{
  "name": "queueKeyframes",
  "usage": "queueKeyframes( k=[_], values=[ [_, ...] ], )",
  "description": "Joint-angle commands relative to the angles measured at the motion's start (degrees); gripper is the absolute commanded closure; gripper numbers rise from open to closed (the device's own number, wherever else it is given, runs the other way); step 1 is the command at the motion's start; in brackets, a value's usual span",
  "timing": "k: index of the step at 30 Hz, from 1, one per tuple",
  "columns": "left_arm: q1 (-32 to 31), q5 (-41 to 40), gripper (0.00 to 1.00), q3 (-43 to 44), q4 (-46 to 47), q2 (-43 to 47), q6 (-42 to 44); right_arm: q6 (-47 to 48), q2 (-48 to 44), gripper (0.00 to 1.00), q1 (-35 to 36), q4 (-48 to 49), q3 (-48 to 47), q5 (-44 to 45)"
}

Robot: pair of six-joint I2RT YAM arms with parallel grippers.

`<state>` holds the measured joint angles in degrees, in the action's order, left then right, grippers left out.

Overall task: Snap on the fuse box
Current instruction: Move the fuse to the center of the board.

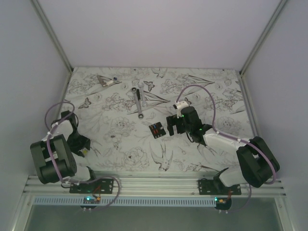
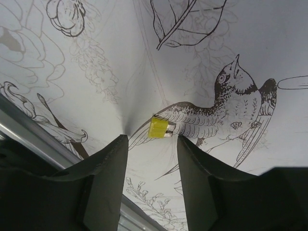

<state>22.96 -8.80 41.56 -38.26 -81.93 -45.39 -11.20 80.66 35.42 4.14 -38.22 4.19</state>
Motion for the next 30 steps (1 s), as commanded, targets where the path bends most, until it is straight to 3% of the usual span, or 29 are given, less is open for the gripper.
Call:
queueKeyframes(
  k=[1,9,13,22,30],
  values=[
    [2.20,2.30,0.53,-3.01,2.50,-0.79,-0.32,-0.42,-0.75,0.00,-0.27,1.97,0.16,-0.32],
    [2.85,5.89,0.70,-2.97,4.59,-3.72,1.15,-0.49,-0.86,0.00,-0.33,1.92,0.16,-0.47],
    [1.13,6.72,0.72,-1.95,4.73,-5.14,1.87,-0.52,-0.86,0.00,-0.30,2.01,0.15,-0.75],
    [-7.46,7.08,0.72,2.79,6.01,-10.10,2.14,-0.58,-1.11,0.00,-0.34,2.00,0.32,-0.74],
    [-6.54,-0.06,0.59,2.77,-1.21,-1.21,-0.23,-0.45,-1.29,0.00,-0.30,2.27,0.50,-0.67]
  ],
)
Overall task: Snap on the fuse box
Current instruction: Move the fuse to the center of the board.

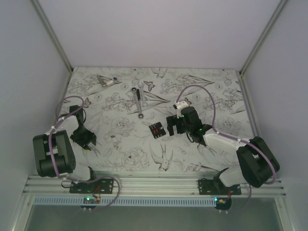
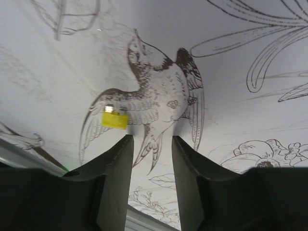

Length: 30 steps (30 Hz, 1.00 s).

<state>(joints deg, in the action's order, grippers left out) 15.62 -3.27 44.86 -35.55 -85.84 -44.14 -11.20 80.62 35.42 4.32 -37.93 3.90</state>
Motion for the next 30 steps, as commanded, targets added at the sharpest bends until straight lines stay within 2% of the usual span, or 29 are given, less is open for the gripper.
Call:
queueKeyframes(
  k=[1,6,14,19,25,30],
  values=[
    [1.53,-6.18,0.57,-0.48,-4.75,3.14,-1.19,-0.43,-1.33,0.00,-0.28,2.10,0.23,-0.35],
    [5.91,-6.02,0.48,-0.24,-4.13,2.77,0.88,-0.40,-1.52,0.00,-0.34,1.98,0.23,-0.46],
    [7.38,-3.25,0.47,1.00,-1.17,-1.28,2.67,-0.58,-2.17,0.01,-0.34,2.01,0.40,-0.64],
    [7.28,0.08,0.53,1.66,0.52,-4.55,3.71,-0.61,-2.49,0.00,-0.32,2.01,0.56,-0.65],
    [5.06,1.29,0.68,1.38,0.57,-5.63,4.11,-0.58,-2.42,0.00,-0.34,2.12,0.58,-0.61],
    [0.23,1.08,0.69,0.44,0.48,-6.13,2.00,-0.78,-2.47,0.00,-0.28,2.38,0.72,-0.59]
  ],
)
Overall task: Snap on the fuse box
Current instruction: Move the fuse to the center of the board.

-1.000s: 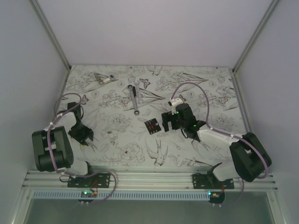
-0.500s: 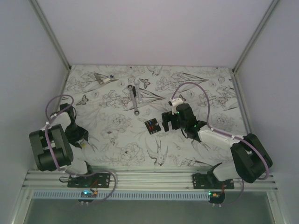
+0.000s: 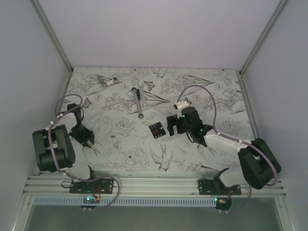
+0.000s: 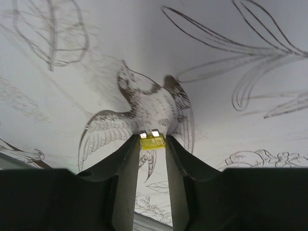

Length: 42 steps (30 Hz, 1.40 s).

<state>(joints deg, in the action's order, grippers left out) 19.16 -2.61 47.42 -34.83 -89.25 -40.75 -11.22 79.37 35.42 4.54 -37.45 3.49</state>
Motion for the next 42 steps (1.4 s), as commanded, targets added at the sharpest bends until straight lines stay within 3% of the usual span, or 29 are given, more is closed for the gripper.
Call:
queueKeyframes(
  k=[1,15,25,33,42],
  values=[
    [-4.25,0.17,0.69,-1.81,-0.24,-2.95,-1.79,-0.79,-1.35,0.00,-0.30,2.16,0.34,-0.19],
    [-17.92,-0.72,0.68,2.45,-0.90,-4.47,-7.73,-3.17,-1.17,0.00,-0.35,2.65,0.61,1.84],
    [-25.43,-0.91,0.68,6.11,-1.55,-6.98,-8.16,-4.30,-5.18,0.00,-0.27,8.22,4.76,1.26],
    [-30.21,-0.77,0.68,7.19,-1.34,0.69,-12.48,-5.18,-10.51,0.01,0.23,10.89,7.07,-1.97],
    [-34.34,0.39,0.68,7.69,2.90,9.16,-15.85,-6.24,-3.96,0.03,6.86,15.57,4.33,-2.64]
  ],
)
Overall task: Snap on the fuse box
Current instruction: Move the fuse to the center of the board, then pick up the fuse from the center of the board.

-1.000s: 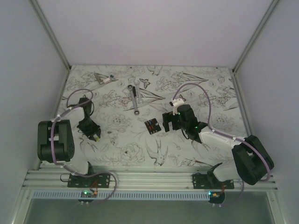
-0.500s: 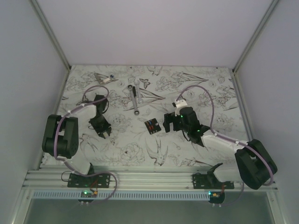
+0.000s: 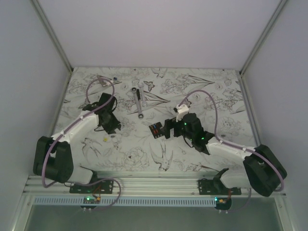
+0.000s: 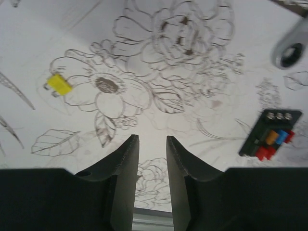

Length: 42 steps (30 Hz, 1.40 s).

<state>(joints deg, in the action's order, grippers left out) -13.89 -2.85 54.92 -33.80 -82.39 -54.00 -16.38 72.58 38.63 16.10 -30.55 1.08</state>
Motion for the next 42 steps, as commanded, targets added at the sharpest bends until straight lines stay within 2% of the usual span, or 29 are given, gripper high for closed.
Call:
queueKeyframes(
  k=[1,8,13,18,21,25,29,35,42],
  values=[
    [-1.34,1.38,0.68,0.16,2.64,2.67,-2.45,-1.05,3.64,0.03,4.67,4.82,-2.96,0.11],
    [-0.99,-6.92,0.54,-1.51,-0.65,4.12,4.51,-0.95,7.00,0.03,7.86,5.40,-4.80,1.35],
    [1.92,-8.04,0.44,1.61,-3.00,1.21,17.71,0.31,5.25,0.02,7.86,5.08,-2.27,3.24],
    [6.63,-6.89,0.41,0.09,-3.01,-0.12,23.30,0.24,3.35,0.01,7.86,5.45,-0.12,2.92],
    [8.56,-7.80,0.39,-1.52,-1.79,-1.17,24.02,0.95,2.44,0.00,7.86,5.06,-0.09,2.48],
    [11.09,-2.22,0.39,-3.58,3.99,-2.84,24.87,1.50,2.66,0.00,7.86,4.38,-0.46,2.05],
    [12.95,0.12,0.38,-4.91,6.21,-4.79,24.92,1.67,2.69,0.00,7.91,3.62,-0.79,1.91],
    [13.27,3.68,0.38,-6.31,8.08,-8.82,24.36,2.09,2.94,0.00,7.86,3.11,-1.21,2.22],
    [12.98,7.44,0.38,-9.00,8.84,-8.17,22.51,2.06,4.05,0.00,7.86,2.69,-1.72,2.28]
  ],
)
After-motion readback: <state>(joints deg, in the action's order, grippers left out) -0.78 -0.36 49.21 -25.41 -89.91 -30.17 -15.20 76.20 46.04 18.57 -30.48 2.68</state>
